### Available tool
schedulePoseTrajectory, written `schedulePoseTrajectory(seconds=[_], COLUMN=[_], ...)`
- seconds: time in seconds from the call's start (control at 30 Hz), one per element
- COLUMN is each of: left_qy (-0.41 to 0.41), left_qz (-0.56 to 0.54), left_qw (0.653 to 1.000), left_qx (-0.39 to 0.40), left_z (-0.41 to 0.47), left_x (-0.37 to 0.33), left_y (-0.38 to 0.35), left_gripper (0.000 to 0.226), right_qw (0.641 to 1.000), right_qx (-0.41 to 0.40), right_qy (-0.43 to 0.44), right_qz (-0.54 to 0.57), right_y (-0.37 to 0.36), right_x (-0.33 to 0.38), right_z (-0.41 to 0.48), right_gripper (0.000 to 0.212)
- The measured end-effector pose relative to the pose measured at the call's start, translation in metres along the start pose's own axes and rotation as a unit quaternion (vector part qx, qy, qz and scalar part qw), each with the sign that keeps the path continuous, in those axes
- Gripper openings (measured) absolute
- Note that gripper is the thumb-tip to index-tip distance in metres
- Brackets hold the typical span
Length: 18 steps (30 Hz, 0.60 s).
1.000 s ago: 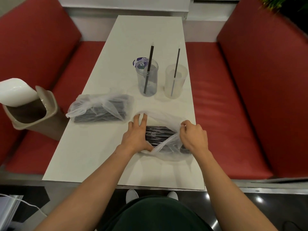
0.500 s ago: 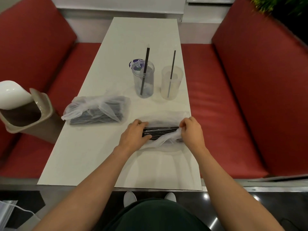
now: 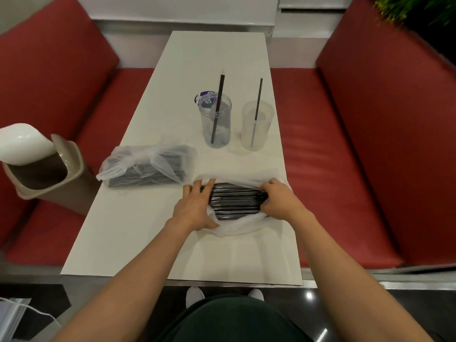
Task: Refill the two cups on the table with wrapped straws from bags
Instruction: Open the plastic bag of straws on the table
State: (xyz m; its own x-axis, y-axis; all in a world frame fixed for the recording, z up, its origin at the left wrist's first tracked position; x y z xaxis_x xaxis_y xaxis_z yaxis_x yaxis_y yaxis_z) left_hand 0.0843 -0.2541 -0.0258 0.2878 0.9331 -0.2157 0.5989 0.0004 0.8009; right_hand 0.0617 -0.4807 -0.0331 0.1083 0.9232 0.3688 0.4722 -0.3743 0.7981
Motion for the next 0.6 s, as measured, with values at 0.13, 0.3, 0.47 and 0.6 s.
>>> schedulePoseTrajectory(seconds=[0.13, 0.3, 0.47, 0.6], left_qy=[-0.012, -0.065, -0.011, -0.019], left_qz=[-0.042, 0.011, -0.006, -0.016], left_qw=[0.994, 0.980, 0.999, 0.999], left_qx=[-0.101, -0.188, -0.052, -0.044], left_z=[-0.014, -0.023, -0.001, -0.003], left_x=[-0.002, -0.029, 0.002, 0.003], left_y=[0.019, 0.035, 0.009, 0.004], left_gripper=[0.098, 0.047, 0.114, 0.132], right_qw=[0.994, 0.983, 0.986, 0.889], right_qx=[-0.031, -0.165, -0.129, -0.265], right_qy=[0.077, 0.056, -0.012, -0.048], right_qz=[0.070, -0.057, 0.104, 0.370], right_y=[0.018, 0.029, 0.009, 0.021], right_x=[0.002, 0.014, -0.027, -0.056], right_z=[-0.012, -0.024, -0.015, -0.036], right_gripper=[0.033, 0.039, 0.031, 0.020])
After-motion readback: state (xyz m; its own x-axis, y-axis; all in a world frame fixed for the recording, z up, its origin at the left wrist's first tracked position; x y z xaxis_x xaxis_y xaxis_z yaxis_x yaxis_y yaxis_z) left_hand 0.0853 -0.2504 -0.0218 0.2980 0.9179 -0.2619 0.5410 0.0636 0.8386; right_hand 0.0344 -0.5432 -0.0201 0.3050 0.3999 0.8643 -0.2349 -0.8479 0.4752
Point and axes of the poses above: each hand's wrist, its own z-axis towards the middle knuckle, its own y-axis out of the back of the hand, x = y × z, the point moved 9 cm from there along z, towards the middle knuckle, and after that the axes turned 15 degrees about x, right-handed, at the moved point
